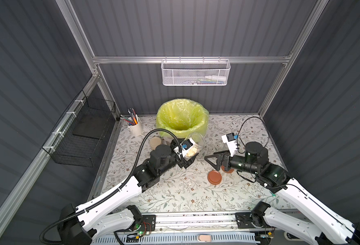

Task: Empty expired oatmeal from jars
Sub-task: Pour the expired oatmeal into the trash bin.

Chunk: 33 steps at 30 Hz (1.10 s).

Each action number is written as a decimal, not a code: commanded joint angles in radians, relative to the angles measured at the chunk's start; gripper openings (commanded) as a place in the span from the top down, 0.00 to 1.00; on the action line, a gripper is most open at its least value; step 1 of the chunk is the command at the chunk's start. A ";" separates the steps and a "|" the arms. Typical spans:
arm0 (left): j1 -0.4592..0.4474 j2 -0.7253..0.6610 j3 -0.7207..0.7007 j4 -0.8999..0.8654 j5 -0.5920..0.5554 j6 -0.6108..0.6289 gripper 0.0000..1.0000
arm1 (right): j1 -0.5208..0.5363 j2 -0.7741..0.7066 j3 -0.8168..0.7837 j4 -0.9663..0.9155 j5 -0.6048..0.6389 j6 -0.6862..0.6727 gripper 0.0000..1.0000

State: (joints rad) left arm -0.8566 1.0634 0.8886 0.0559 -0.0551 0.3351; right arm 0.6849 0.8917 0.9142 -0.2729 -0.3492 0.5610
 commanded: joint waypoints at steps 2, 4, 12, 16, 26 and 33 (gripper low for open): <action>0.041 0.018 0.107 0.027 0.043 0.044 0.89 | 0.005 0.072 0.089 0.083 0.073 -0.064 0.01; 0.053 0.035 0.133 0.025 0.036 0.061 0.89 | 0.005 0.095 0.101 0.121 0.067 -0.070 0.01; 0.130 0.131 0.251 0.001 0.053 0.114 0.90 | 0.005 0.177 0.164 0.159 0.109 -0.113 0.01; 0.206 0.170 0.299 0.005 0.107 0.106 0.89 | -0.008 0.195 0.186 0.188 0.149 -0.125 0.01; 0.300 0.273 0.388 0.015 0.189 0.098 0.89 | -0.085 0.339 0.286 0.216 0.064 -0.118 0.01; 0.366 0.336 0.454 0.007 0.259 0.087 0.89 | -0.094 0.449 0.375 0.260 0.026 -0.105 0.01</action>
State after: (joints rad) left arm -0.5163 1.4010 1.2640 -0.0116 0.1528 0.4263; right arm 0.5961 1.3231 1.2537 -0.0620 -0.2932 0.4599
